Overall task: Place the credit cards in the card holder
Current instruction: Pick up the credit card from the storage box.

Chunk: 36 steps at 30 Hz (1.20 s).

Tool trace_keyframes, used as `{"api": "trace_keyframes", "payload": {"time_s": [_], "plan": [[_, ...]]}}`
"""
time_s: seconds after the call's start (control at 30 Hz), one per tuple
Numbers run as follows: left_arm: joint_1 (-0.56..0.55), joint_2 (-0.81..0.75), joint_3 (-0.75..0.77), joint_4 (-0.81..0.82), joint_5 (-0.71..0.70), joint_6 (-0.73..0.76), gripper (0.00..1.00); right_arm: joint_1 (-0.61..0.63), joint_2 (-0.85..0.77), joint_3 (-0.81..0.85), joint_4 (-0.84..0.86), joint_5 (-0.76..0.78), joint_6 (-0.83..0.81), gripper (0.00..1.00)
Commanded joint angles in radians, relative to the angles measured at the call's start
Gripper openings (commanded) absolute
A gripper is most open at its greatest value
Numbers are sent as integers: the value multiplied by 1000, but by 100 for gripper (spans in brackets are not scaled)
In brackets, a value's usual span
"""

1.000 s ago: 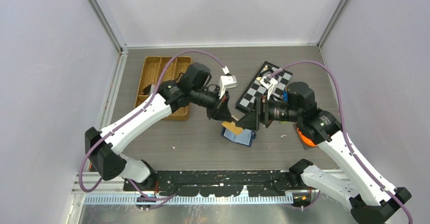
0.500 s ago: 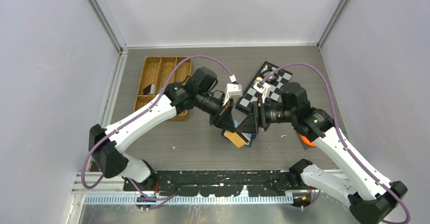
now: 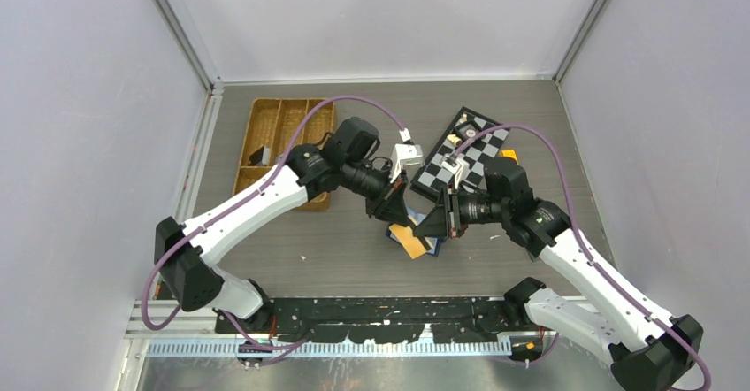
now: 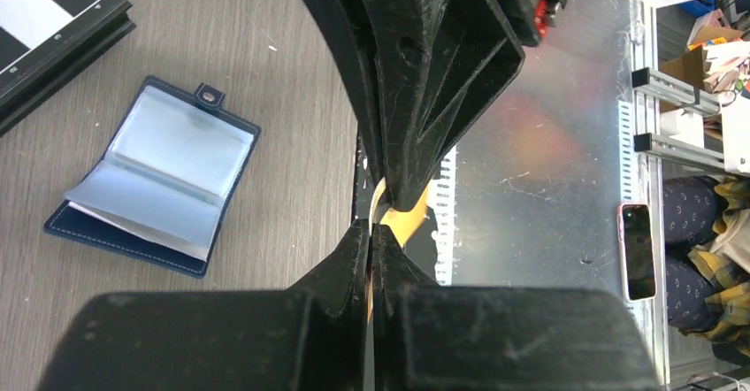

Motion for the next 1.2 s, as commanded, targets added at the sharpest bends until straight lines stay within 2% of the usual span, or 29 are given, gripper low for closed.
{"api": "trace_keyframes", "payload": {"time_s": [0.0,0.03,0.07,0.1,0.17,0.2,0.27,0.37,0.43,0.57,0.67,0.77,0.9,1.07,1.17], "plan": [[-2,-22,17,61,-44,-18,0,5,-1,-16,132,17,57,6],[-2,-18,22,57,-52,-18,3,4,0,-20,136,43,57,2],[-2,-16,28,50,-79,-16,16,5,2,-23,138,66,57,1],[-2,-16,36,37,-126,-12,32,4,2,-25,131,102,57,0],[0,-34,39,24,-251,10,71,4,-7,-29,110,199,55,0],[4,-48,27,36,-314,12,82,5,-13,-28,91,258,55,1],[14,-75,-4,83,-437,-10,94,3,-17,-18,28,402,59,1],[28,-86,-12,117,-573,-74,98,-12,-13,-1,-42,570,97,0],[28,-75,-6,116,-618,-130,98,-46,-13,-12,-63,603,117,0],[16,-43,-69,164,-656,-280,98,-221,-50,-63,-86,530,126,0],[-3,-38,-180,291,-677,-457,97,-337,-93,-120,-87,453,150,0],[-16,-10,-257,403,-686,-561,97,-395,-108,-167,-76,407,192,0],[-40,75,-234,349,-759,-588,97,-405,-137,-232,-53,383,239,0],[-110,169,-141,244,-874,-543,100,-405,-181,-279,-74,383,246,0],[-111,196,-144,249,-918,-543,100,-405,-193,-307,-28,317,274,1]]}}
